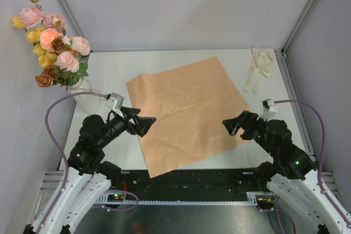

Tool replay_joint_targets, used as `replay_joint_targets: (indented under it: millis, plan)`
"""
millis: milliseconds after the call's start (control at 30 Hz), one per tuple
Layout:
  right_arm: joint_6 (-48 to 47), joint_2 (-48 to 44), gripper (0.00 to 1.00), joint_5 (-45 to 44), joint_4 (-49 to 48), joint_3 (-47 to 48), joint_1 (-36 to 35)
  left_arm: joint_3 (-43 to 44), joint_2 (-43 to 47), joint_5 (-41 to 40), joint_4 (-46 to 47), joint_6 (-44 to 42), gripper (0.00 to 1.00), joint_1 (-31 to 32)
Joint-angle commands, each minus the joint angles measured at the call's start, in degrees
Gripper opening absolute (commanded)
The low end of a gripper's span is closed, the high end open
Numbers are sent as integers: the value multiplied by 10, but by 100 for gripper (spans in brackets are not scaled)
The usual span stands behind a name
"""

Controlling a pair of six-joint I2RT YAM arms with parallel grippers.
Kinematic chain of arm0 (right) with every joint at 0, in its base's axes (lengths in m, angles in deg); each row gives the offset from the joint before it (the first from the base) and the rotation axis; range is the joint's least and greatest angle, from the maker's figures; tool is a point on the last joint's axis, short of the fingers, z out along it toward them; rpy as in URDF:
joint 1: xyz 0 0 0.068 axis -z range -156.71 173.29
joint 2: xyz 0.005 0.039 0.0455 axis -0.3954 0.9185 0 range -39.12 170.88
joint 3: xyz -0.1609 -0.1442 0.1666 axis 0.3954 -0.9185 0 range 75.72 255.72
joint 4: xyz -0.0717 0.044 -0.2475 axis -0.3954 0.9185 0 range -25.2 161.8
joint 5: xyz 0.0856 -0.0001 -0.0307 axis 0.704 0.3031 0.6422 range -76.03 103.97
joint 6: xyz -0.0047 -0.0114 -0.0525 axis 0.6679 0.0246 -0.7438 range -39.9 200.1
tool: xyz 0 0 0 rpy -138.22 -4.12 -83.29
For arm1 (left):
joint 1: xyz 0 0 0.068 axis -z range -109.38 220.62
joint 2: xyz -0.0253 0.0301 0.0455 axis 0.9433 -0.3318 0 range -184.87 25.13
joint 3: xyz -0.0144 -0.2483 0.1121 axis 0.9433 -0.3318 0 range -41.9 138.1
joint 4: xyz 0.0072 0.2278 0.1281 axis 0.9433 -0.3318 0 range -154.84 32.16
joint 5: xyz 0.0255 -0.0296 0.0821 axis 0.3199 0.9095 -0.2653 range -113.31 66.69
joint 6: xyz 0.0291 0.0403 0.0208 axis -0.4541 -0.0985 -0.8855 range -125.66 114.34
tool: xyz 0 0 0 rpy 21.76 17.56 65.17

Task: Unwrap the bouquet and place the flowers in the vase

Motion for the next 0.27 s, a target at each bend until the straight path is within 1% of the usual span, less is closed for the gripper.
replay_joint_targets:
  millis: [0, 233]
  plan:
    - [-16, 6, 99, -3, -10, 36, 2, -1, 4, -11, 15, -17, 100, 3]
    - [-22, 16, 98, -5, -9, 44, 2, -2, 4, -7, 15, -16, 100, 3]
